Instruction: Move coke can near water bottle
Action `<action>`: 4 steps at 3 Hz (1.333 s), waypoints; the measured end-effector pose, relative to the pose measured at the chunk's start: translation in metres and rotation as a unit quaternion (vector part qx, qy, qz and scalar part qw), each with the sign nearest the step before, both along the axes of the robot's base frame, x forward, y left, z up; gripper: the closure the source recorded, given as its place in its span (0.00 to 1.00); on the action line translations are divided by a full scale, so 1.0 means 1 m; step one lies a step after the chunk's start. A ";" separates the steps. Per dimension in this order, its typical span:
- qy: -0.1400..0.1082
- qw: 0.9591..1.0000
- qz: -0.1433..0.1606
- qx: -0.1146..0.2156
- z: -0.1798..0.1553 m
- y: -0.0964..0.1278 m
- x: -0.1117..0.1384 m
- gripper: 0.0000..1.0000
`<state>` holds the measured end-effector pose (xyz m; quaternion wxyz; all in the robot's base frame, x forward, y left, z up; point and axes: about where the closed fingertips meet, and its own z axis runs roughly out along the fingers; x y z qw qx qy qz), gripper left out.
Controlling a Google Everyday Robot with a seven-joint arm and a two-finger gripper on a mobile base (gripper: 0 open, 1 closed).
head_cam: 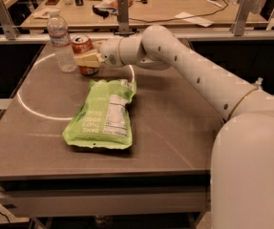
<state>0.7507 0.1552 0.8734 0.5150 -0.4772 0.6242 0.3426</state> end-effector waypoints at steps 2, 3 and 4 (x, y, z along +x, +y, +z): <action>0.003 1.000 0.002 0.001 0.000 0.000 -0.001 0.61; 0.003 1.000 0.002 0.001 0.000 0.000 -0.001 0.36; 0.002 1.000 -0.003 0.000 -0.001 -0.016 0.000 0.13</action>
Offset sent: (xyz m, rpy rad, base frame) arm -0.0060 -0.0142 -0.0120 0.0179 0.0359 -0.0011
